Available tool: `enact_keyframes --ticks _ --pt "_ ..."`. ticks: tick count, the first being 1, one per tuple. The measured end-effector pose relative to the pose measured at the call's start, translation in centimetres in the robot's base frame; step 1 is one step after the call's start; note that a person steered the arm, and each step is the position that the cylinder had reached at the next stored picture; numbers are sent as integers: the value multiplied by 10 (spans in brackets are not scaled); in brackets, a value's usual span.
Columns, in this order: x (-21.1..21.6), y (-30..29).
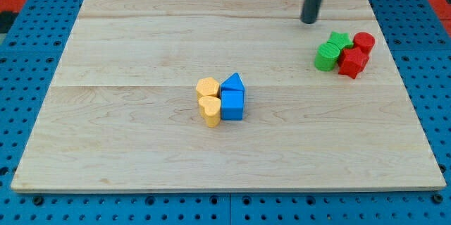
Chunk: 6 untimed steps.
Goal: Move your arm towards the group of blocks
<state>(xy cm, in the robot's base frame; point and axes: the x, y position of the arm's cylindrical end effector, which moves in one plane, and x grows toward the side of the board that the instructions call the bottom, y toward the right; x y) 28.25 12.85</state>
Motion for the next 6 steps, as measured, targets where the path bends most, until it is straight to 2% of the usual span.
enact_keyframes --ticks 1,3,5,6 --pt "4 -39" --pt "46 -52" --pt "59 -188" --pt "85 -257"
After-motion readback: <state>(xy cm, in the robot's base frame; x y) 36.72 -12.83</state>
